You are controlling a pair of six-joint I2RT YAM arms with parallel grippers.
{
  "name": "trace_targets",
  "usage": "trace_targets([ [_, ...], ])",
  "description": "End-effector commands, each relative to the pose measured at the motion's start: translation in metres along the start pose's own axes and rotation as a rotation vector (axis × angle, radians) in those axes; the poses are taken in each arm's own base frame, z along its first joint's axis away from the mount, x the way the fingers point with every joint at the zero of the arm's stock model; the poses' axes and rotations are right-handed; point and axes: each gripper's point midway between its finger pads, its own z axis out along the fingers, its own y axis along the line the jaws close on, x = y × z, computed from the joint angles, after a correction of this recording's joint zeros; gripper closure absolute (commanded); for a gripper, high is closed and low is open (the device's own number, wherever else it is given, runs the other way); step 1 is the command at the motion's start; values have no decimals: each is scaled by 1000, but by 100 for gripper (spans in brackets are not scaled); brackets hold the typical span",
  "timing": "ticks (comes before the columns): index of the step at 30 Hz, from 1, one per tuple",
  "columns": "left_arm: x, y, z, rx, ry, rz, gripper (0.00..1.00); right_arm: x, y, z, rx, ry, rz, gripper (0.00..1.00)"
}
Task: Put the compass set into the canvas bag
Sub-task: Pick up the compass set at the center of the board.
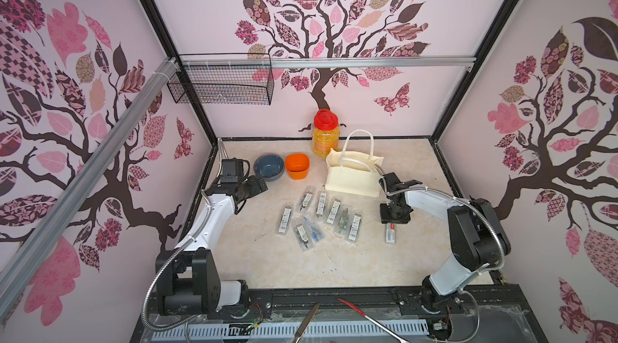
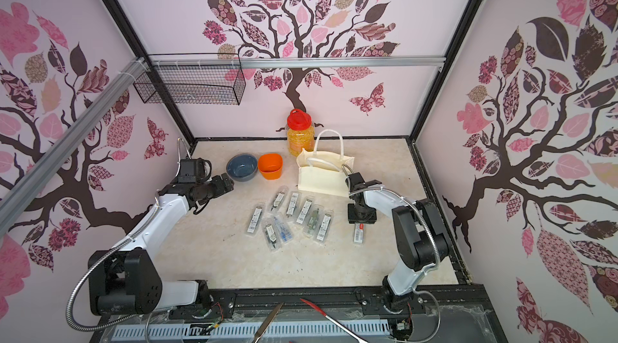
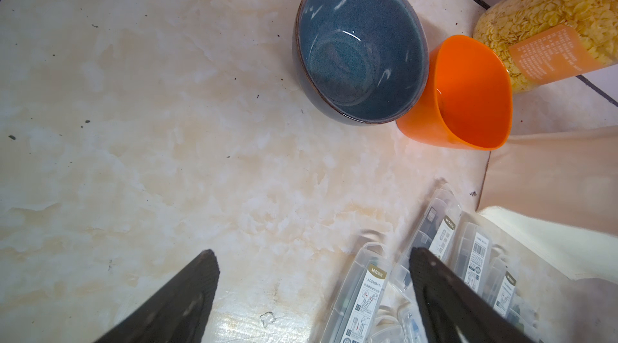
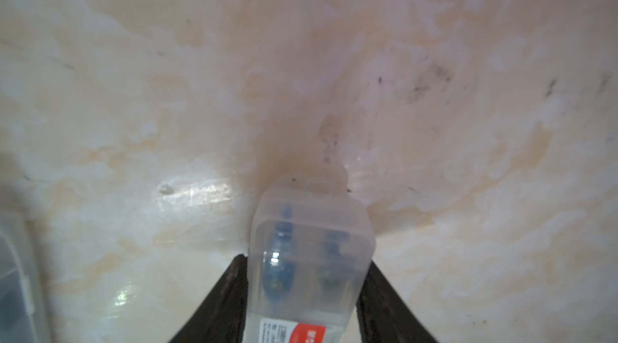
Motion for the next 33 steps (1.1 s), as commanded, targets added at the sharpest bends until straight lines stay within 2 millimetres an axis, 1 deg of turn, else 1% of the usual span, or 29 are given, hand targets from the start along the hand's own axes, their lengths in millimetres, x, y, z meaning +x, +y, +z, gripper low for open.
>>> trace_targets([
  [1, -11, -1, -12, 1, -44, 17, 6, -22, -7, -6, 49, -63, -21, 46],
  [5, -10, -2, -12, 5, -41, 16, 6, -29, -15, -3, 66, -66, 14, 38],
  [6, -10, -2, -11, 6, -41, 14, 7, -29, -16, -4, 67, -70, 20, 32],
  [9, -9, -3, -11, 10, -40, 13, 6, -28, -14, -9, 44, -79, 44, 24],
  [11, -8, -2, -11, 11, -38, 13, 6, -22, -12, -13, 22, -82, 63, 22],
  [14, -8, -3, -11, 14, -41, 11, 6, -9, -10, -20, -29, -87, 97, 24],
  [18, -8, -4, -10, 21, -39, 6, 6, 8, -8, -23, -77, -86, 112, 29],
  [22, -8, -6, -9, 33, -35, -3, 7, 19, -6, -14, -87, -53, 113, 35],
  [26, -8, -6, -8, 34, -31, -4, 6, 24, -2, -6, -107, -29, 117, 38],
  [33, -7, -7, -7, 38, -29, -7, 7, 27, -3, 3, -96, -18, 114, 42],
])
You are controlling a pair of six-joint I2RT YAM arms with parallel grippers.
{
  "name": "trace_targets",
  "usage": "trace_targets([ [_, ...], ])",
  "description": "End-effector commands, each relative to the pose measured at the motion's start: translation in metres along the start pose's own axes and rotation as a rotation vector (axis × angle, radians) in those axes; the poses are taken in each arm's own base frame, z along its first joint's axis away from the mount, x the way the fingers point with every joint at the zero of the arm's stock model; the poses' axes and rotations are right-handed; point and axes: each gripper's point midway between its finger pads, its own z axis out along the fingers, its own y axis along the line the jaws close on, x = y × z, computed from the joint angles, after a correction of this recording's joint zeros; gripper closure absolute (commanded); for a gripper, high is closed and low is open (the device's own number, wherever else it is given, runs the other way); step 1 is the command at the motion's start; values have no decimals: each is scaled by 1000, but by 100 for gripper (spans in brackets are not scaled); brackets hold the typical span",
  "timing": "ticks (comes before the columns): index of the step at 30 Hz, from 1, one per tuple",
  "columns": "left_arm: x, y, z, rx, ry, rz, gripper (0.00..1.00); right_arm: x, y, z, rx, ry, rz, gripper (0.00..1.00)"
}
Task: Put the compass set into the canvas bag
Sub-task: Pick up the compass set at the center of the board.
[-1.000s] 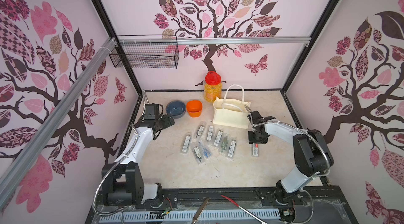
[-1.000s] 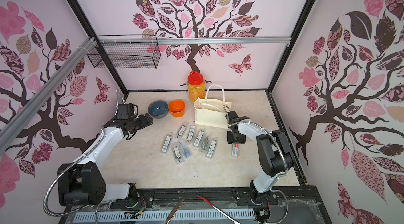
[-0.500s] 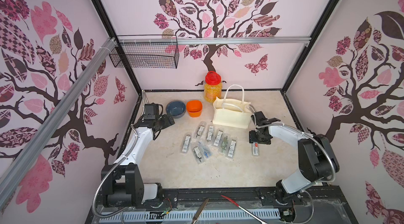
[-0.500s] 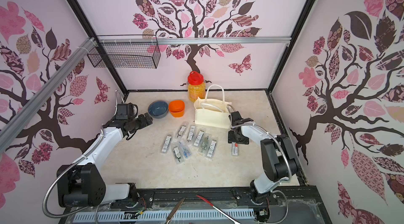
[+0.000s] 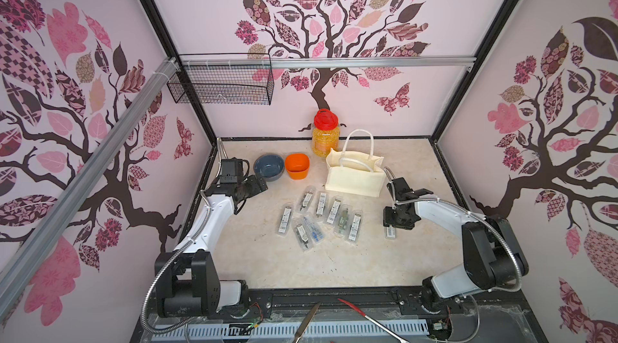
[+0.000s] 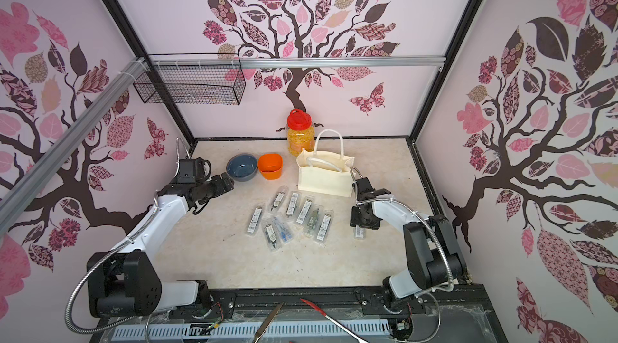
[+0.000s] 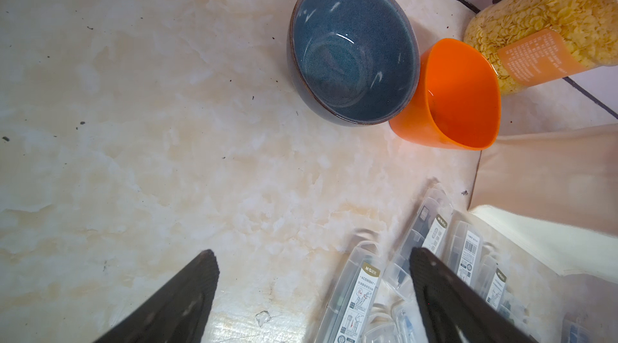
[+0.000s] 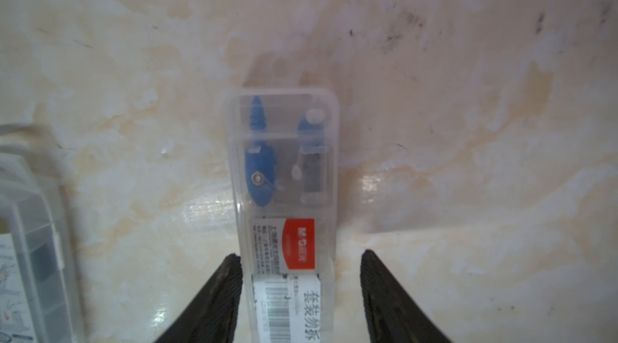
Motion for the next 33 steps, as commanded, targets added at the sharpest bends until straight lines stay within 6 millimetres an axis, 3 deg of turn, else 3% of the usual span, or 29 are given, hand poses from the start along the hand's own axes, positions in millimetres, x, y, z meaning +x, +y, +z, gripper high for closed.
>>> trace_targets([
  [1, -6, -3, -4, 18, -23, 0, 6, 3, 0, 7, 6, 20, 1, 43],
  [7, -4, -3, -2, 17, -14, -1, 7, 6, -2, 14, 26, 42, -3, 51],
  [14, -3, -2, 1, 15, -5, -2, 7, 5, -4, 16, 34, 42, -11, 53],
  [19, -5, -3, -1, 18, -11, 0, 7, -4, -5, 2, 40, 0, -13, 58],
  [25, -6, -6, -4, 29, -17, -4, 7, -43, -6, -62, 41, -210, -2, 61],
  [31, -7, -10, -6, 50, -15, -12, 7, -93, 2, -147, 0, -479, -33, 61],
  [33, -6, -11, -6, 56, -15, -12, 7, -111, 15, -175, -47, -557, -82, 61],
])
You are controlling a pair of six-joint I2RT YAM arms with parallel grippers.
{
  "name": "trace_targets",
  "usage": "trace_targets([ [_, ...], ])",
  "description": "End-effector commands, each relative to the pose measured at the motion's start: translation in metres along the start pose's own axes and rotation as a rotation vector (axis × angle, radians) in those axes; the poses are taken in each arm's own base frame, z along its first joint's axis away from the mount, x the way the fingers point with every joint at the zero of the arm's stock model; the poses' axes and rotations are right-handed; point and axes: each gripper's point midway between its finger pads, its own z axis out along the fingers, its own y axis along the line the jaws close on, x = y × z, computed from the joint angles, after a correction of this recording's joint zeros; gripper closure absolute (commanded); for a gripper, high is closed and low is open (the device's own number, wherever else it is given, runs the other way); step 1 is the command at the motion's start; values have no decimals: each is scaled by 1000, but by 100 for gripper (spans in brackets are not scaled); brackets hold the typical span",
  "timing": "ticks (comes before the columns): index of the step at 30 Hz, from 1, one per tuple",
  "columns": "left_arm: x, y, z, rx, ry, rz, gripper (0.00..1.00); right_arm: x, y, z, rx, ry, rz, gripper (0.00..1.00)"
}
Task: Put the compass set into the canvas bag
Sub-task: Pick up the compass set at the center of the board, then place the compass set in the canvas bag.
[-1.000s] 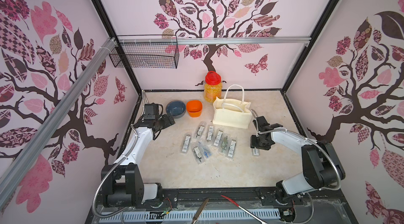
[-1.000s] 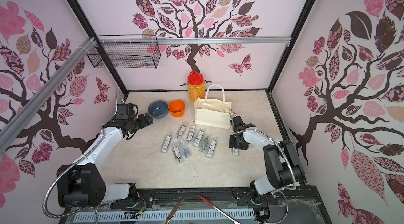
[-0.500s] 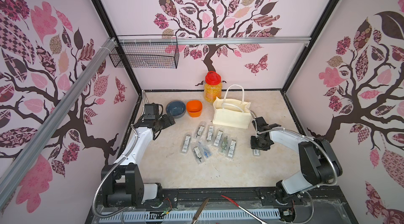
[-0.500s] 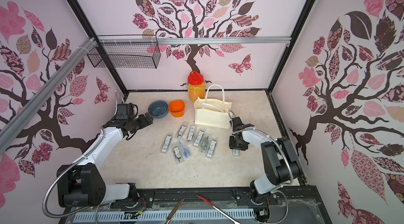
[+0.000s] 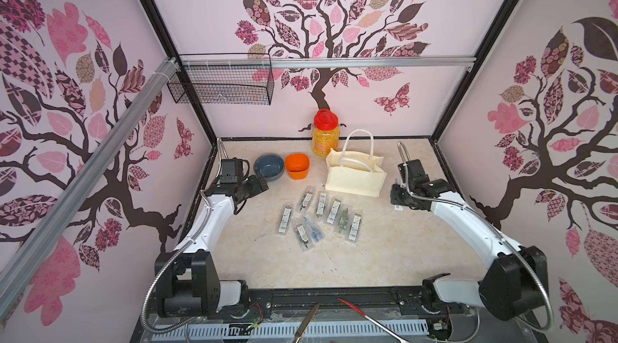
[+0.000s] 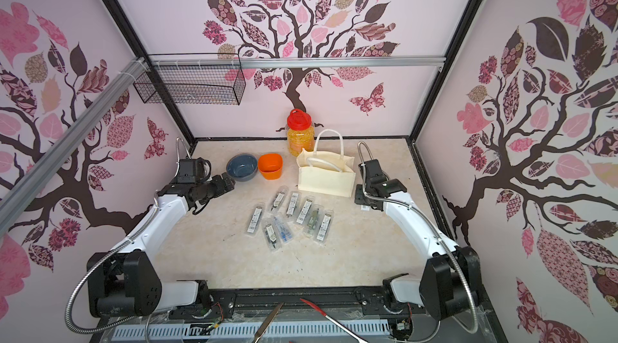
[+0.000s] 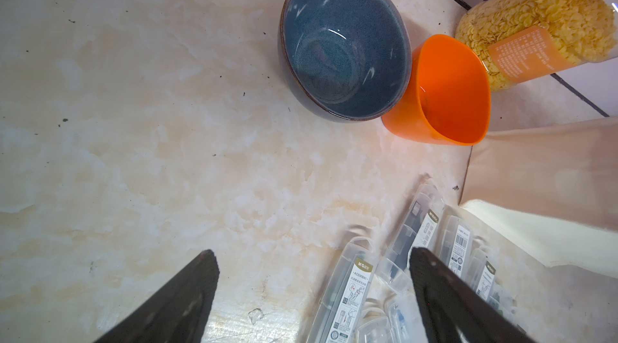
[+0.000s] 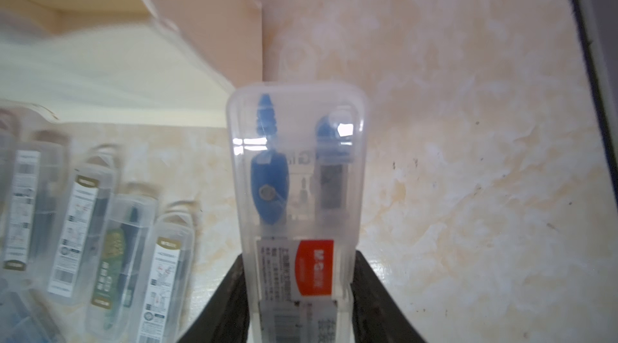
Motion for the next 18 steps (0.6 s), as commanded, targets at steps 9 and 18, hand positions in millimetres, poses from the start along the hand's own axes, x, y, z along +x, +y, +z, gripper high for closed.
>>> trace_targets([
  [9, -7, -8, -6, 44, -20, -8, 7, -148, 74, -63, -229, -411, -343, 60],
  [18, -3, -5, -3, 33, -14, 4, 7, -170, 132, -42, -367, -601, -703, 61],
])
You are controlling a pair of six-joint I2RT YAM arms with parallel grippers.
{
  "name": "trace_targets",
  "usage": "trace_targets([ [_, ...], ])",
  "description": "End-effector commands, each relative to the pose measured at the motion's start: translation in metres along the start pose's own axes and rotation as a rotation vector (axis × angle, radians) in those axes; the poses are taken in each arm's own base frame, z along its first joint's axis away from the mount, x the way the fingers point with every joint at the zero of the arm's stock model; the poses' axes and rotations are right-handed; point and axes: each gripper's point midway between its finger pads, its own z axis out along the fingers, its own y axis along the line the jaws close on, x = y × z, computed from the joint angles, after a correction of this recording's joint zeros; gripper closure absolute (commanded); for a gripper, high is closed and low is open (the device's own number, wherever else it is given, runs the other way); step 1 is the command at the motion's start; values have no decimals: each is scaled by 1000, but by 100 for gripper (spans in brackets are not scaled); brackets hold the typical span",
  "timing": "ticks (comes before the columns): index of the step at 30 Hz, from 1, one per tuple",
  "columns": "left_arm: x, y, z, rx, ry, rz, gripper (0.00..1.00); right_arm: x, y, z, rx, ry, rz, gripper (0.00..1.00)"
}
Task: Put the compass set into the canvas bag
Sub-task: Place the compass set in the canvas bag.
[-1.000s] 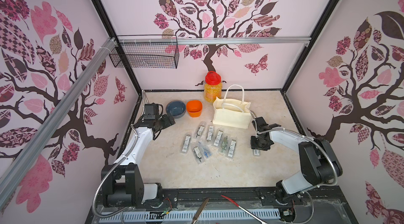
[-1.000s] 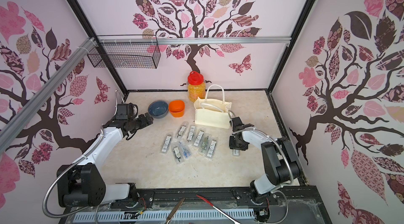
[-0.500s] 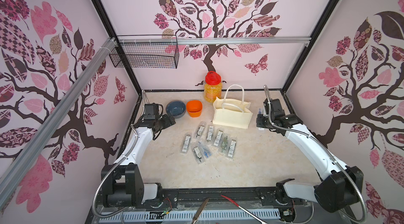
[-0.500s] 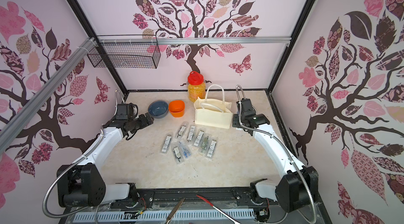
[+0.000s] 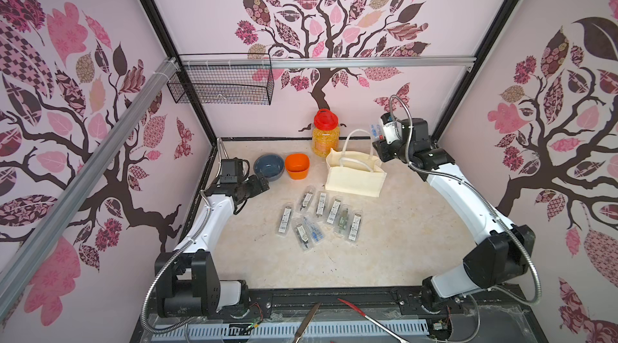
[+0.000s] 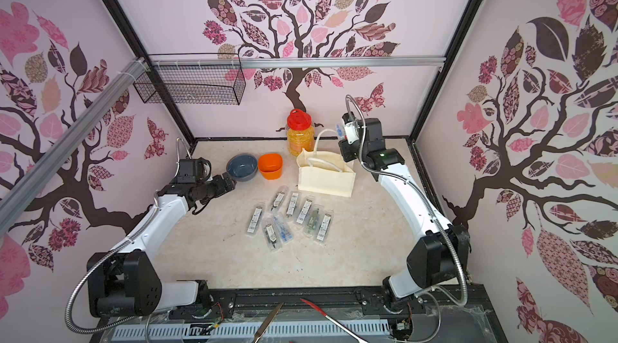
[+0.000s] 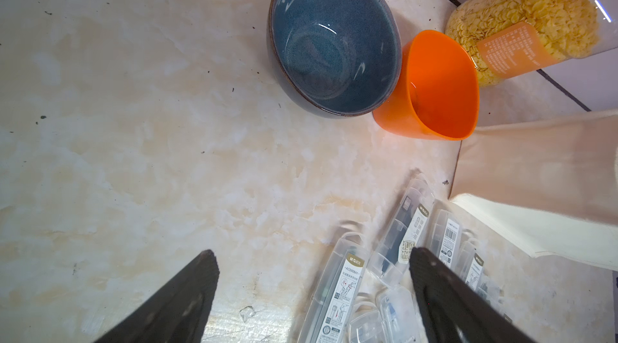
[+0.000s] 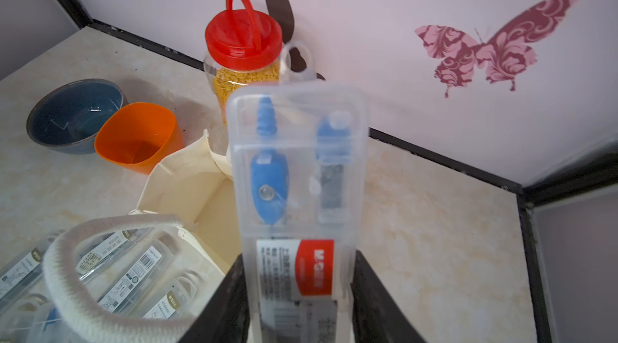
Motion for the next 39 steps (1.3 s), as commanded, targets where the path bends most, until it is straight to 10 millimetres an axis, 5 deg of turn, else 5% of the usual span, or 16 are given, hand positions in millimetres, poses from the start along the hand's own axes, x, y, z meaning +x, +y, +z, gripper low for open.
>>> trace_targets([
  [1, -6, -1, -3, 8, -27, 9, 7, -30, 16, 9, -73, -162, -206, 61],
  [11, -7, -5, -3, 26, -30, 16, 7, -7, 56, 40, -220, -99, -484, 55],
  [27, 4, -44, 1, 188, 21, 47, 7, 41, 64, 74, -302, 74, -583, 51],
  [39, 6, -48, 0, 188, 31, 70, 7, 70, 55, 92, -253, 184, -650, 50],
])
